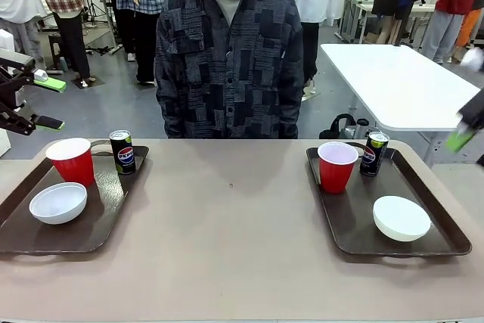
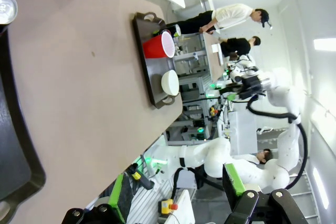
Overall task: Prepare tableware on both trays.
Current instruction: Pick up a Picnic Bowl from the table and place it on a Handle tray.
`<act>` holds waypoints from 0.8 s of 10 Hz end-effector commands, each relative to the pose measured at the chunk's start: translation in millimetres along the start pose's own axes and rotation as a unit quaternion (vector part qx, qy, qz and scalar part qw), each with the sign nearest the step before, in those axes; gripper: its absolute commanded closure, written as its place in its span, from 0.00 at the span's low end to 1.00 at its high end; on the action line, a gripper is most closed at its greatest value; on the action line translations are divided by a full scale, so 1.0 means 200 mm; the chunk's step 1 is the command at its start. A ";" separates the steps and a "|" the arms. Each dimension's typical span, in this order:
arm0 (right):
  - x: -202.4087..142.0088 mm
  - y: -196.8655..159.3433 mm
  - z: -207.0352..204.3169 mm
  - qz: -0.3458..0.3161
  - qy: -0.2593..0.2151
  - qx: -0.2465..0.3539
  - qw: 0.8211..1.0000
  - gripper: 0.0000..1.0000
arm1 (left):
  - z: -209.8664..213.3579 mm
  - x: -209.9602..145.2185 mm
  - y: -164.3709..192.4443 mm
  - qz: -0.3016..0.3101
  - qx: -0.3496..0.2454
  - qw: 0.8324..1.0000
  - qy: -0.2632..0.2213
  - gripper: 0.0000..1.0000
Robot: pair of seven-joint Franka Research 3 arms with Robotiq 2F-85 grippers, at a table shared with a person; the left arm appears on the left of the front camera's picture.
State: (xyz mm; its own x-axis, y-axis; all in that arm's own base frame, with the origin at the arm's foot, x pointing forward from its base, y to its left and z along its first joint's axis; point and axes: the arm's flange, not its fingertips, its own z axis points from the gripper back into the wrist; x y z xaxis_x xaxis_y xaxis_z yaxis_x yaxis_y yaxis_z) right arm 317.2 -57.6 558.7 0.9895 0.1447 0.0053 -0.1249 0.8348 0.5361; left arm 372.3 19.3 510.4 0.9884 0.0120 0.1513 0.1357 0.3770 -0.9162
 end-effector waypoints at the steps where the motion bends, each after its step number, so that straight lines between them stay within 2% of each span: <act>1: 0.07 -0.17 0.26 -0.050 -0.005 0.174 0.983 0.00 | 0.01 0.00 0.00 -0.001 -0.002 1.000 0.000 0.08; 3: 0.03 -0.39 0.39 -0.068 0.026 0.278 0.958 0.00 | 0.01 0.00 0.00 -0.001 -0.002 1.000 0.000 0.08; 5: -0.01 -0.57 0.32 -0.069 0.008 0.353 0.933 0.00 | 0.01 0.00 0.00 -0.001 -0.002 1.000 0.000 0.08; 6: -0.05 -0.64 0.25 -0.086 -0.003 0.370 0.925 0.00 | 0.01 0.00 0.00 -0.001 -0.002 1.000 0.000 0.08; 7: -0.11 -0.66 0.20 -0.118 -0.060 0.368 0.921 0.00 | 0.01 0.00 0.00 -0.001 -0.002 1.000 0.000 0.08; 8: -0.16 -0.66 0.16 -0.135 -0.121 0.338 0.924 0.00 | 0.01 0.00 0.00 -0.001 -0.002 1.000 0.000 0.08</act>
State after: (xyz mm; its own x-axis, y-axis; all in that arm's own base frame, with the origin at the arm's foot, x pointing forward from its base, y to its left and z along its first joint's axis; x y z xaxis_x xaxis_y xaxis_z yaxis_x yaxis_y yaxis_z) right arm 317.9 -210.2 513.9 0.9874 -0.0838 -0.1343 0.1518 0.2608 0.9534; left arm 372.3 19.2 510.4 0.9884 0.0118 0.1511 0.1356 0.3772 -0.9162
